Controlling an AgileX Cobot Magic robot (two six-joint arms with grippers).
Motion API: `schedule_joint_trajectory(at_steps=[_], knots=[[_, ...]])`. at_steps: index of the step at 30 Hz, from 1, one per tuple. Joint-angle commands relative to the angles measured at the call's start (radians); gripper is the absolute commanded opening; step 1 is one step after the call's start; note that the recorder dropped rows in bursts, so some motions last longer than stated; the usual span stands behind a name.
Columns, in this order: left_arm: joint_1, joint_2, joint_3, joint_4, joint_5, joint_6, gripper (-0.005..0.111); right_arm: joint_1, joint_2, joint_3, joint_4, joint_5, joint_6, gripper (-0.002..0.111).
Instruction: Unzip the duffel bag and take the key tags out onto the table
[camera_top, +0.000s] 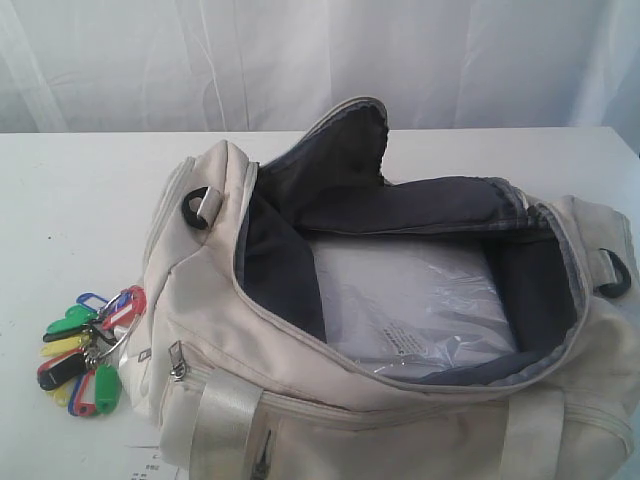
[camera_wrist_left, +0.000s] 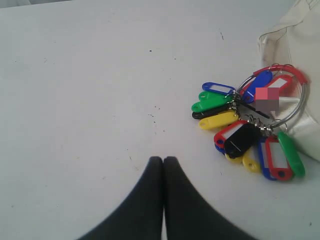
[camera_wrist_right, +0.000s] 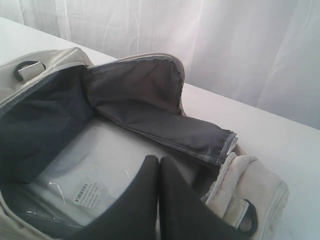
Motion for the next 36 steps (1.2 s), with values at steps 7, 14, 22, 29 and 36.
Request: schedule_joint_trajectory(at_steps=[7,14,22,29,36], knots=[[0.003,-0.005,0.004,-0.019,0.002,0.000,0.000,0.001,-0.003,0.003,-0.007,-0.008,-0.005,0.000],[0.003,-0.005,0.004,-0.019,0.002,0.000,0.000,0.001,-0.003,0.003,-0.007,-0.008,-0.005,0.000],[0.003,-0.005,0.004,-0.019,0.002,0.000,0.000,0.001,-0.013,0.005,-0.007,-0.008,-0.005,0.000],[0.003,-0.005,0.004,-0.019,0.002,0.000,0.000,-0.090,-0.090,0.053,0.004,-0.006,-0.005,0.000],[0.003,-0.005,0.004,-0.019,0.002,0.000,0.000,-0.286,-0.149,0.119,0.004,-0.008,-0.005,0.000]])
